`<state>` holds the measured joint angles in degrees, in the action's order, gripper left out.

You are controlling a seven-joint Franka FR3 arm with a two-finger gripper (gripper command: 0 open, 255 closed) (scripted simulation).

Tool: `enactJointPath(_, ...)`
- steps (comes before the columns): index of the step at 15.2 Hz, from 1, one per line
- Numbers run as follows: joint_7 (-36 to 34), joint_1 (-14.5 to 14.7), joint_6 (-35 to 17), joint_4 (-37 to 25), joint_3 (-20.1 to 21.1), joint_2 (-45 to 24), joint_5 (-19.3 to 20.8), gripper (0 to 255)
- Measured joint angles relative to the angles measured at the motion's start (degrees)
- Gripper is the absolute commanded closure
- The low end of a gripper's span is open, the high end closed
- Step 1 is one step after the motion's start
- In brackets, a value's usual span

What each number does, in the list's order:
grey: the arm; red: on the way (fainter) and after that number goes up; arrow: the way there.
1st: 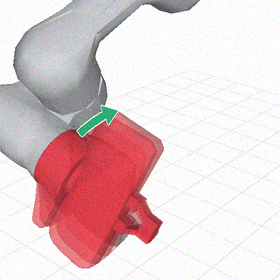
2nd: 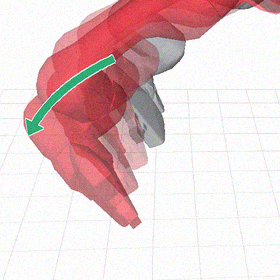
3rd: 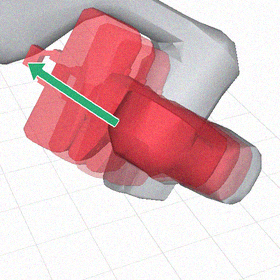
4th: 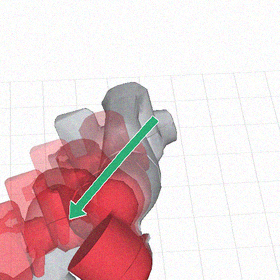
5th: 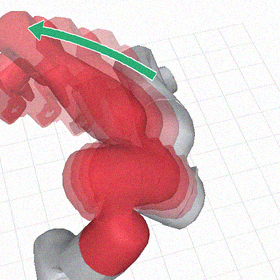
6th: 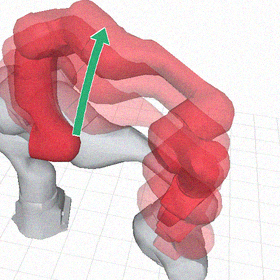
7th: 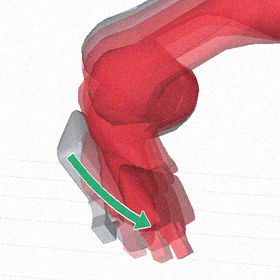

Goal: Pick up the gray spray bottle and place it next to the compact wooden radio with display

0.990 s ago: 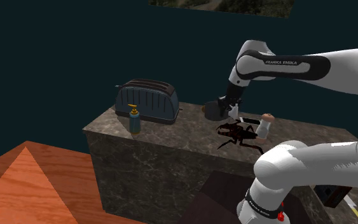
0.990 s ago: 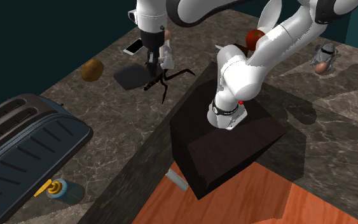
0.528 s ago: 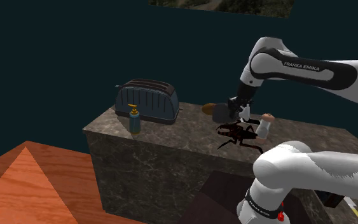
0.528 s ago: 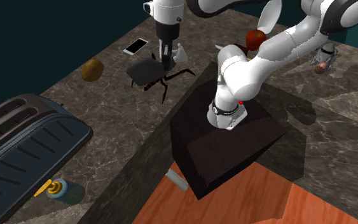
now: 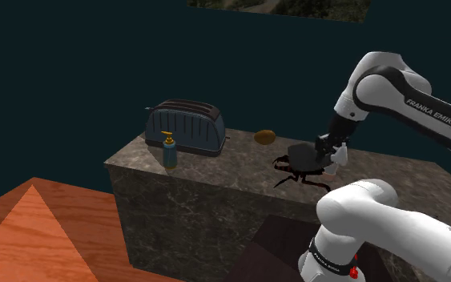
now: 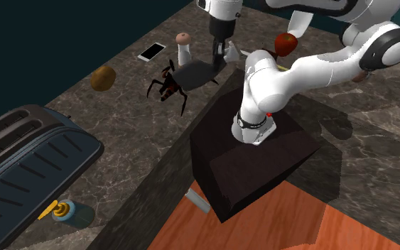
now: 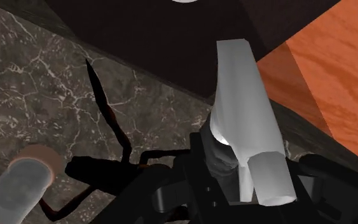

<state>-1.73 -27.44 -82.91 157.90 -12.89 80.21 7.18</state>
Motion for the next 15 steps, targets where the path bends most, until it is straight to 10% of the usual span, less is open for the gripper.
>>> enactJointPath(9,6.9,-6.5,18.8,-0.3,-5.0,19.6,6.2,255)
enactJointPath(15,27.2,-24.8,21.7,-4.2,-8.7,21.2,10.2,255)
